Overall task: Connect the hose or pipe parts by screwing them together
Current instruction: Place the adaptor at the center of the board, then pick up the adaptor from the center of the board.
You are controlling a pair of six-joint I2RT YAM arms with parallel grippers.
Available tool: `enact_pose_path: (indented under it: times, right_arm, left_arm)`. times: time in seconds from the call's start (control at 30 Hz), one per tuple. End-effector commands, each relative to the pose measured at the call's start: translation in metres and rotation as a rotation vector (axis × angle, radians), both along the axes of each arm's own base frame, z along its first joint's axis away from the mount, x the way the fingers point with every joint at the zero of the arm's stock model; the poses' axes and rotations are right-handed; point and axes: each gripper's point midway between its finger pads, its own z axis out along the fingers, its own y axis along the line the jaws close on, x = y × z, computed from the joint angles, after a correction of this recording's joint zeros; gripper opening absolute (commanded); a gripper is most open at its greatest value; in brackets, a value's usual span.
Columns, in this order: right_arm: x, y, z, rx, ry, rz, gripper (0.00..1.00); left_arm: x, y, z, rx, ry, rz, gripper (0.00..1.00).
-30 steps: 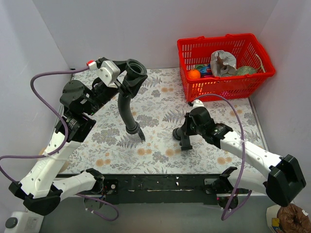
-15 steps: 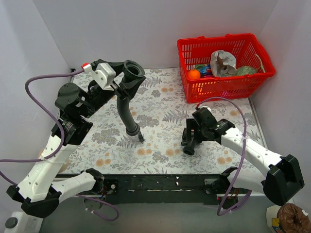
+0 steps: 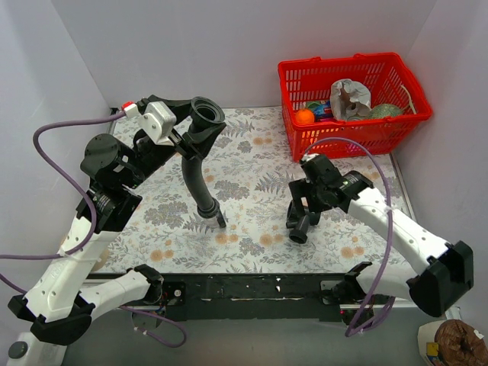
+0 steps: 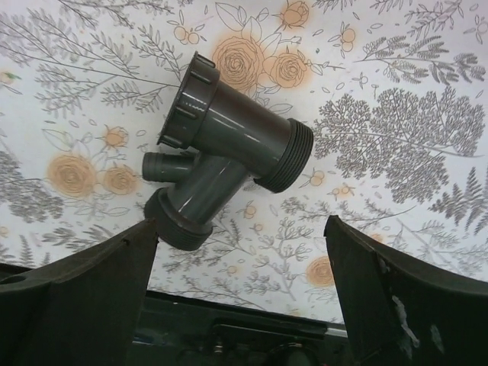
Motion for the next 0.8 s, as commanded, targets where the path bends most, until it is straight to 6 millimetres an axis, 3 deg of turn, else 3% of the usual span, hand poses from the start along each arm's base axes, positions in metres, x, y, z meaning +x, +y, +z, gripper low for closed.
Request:
enact_pose_path:
  times: [0.0, 0.2, 0.47, 0.77]
  right_arm:
    - [0.014, 0.003, -0.012, -0.156, 0.025, 0.224, 0.98]
    - [0.032, 0.031, -0.013, -0.191, -0.096, 0.491, 0.98]
    - [0.037, 0.027, -0.059, -0.306, 0.031, 0.597, 0.95]
    - [0.039, 0.027, -0.09, -0.354, 0.2, 0.599, 0.87]
  left_arm:
    - [-0.014, 0.008, 0.021, -0.039, -0.052, -0.012, 0.13]
    - [-0.014, 0.005, 0.021, -0.03, -0.045, -0.024, 0.14]
    - [-0.016, 0.004, 0.024, -0.027, -0.044, -0.035, 0.16]
    - [-0.019, 0.006, 0.029, -0.023, -0.048, -0.036, 0.17]
